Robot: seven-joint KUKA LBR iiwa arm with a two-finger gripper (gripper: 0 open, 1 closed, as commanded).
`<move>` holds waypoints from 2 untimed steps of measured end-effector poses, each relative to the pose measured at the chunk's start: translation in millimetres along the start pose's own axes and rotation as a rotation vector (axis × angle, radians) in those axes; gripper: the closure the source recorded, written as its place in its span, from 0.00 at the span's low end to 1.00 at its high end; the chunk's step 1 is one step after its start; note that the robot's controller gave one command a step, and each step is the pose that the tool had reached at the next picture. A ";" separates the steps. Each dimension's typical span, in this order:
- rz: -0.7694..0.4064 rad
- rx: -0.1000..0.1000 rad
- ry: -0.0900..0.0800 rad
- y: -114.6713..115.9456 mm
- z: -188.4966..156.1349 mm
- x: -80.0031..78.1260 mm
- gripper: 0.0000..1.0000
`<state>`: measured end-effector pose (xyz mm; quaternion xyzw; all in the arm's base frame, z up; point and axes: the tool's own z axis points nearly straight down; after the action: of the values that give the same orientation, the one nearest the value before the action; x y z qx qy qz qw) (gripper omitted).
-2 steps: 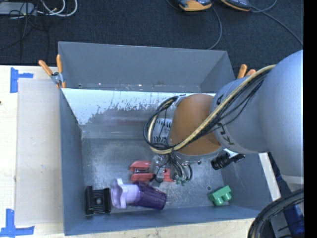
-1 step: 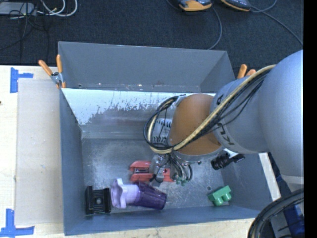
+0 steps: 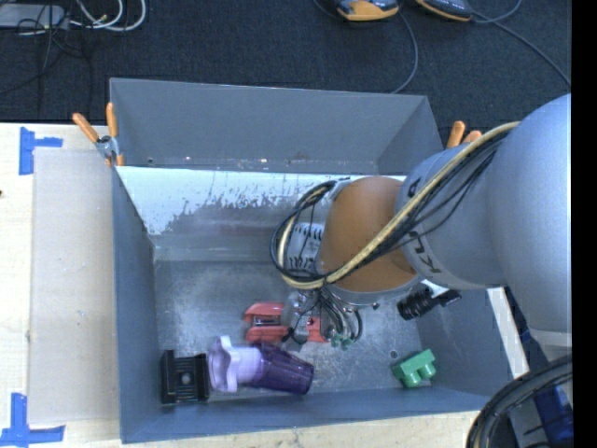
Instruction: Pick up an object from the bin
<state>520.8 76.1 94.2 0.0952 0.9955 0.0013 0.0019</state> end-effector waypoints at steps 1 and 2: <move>0.001 0.000 0.000 0.0 0.0 0.0 1.00; 0.002 0.000 0.000 0.0 0.0 0.0 1.00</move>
Offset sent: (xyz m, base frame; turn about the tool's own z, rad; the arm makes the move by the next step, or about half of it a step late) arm 0.0000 0.0000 0.0000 0.0000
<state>520.8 76.1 94.2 0.0959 0.9954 0.0013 0.0020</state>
